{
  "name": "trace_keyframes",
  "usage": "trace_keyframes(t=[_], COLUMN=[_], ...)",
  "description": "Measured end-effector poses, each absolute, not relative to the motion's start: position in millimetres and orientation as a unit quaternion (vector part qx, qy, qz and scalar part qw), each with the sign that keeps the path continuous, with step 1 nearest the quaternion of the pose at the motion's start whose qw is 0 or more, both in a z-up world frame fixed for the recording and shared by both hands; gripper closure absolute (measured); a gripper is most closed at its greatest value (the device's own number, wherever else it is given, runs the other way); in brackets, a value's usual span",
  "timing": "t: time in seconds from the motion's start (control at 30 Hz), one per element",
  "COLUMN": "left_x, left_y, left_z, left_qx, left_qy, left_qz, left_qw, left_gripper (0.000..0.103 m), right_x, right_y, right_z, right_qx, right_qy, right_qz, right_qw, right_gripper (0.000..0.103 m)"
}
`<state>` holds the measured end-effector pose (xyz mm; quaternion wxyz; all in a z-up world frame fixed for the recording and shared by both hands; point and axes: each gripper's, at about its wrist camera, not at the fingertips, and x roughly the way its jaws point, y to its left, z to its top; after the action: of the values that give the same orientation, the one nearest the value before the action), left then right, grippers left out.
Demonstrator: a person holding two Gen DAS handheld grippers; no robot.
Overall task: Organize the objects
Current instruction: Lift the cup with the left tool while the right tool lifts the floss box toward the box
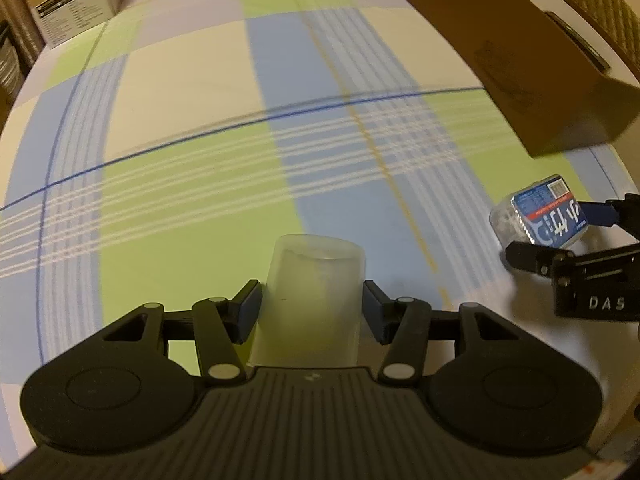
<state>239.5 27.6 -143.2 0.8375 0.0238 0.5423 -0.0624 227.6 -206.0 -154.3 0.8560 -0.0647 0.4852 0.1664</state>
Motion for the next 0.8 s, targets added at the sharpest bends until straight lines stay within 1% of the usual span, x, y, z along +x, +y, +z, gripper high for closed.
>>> trace_keyframes(t=[0.2, 0.5, 0.6, 0.67, 0.73, 0.77, 0.8], left_x=[227.3, 215.8, 216.2, 216.9, 216.6, 216.3, 216.1], left_y=[-4.9, -50.2, -58.8, -62.5, -64.6, -65.9, -66.9], left_z=[-144.0, -144.9, -145.4, -145.7, -145.4, -145.3, -145.0], left_qx=[0.030, 0.056, 0.059, 0.060, 0.060, 0.060, 0.061], left_qy=[0.546, 0.545, 0.544, 0.544, 0.545, 0.545, 0.544], left_qz=[-0.089, -0.119, -0.118, -0.114, -0.112, -0.111, -0.110], left_qw=[0.833, 0.828, 0.828, 0.829, 0.829, 0.829, 0.829], left_gripper=[0.053, 0.053, 0.053, 0.053, 0.053, 0.054, 0.054], right_x=[206.8, 200.0, 201.3, 201.9, 202.7, 202.8, 203.0], right_y=[-238.8, -265.1, -266.5, -266.8, -267.9, -267.7, -268.0], right_z=[-151.3, -147.8, -147.3, -147.0, -146.1, -145.8, -145.3], right_qx=[-0.061, -0.056, -0.052, -0.052, -0.052, -0.053, -0.054], right_qy=[0.492, 0.496, 0.492, 0.486, 0.482, 0.481, 0.481], right_qz=[0.154, 0.147, 0.143, 0.145, 0.152, 0.157, 0.158], right_qw=[0.854, 0.854, 0.857, 0.860, 0.861, 0.861, 0.860], right_gripper=[0.019, 0.018, 0.014, 0.013, 0.014, 0.019, 0.019])
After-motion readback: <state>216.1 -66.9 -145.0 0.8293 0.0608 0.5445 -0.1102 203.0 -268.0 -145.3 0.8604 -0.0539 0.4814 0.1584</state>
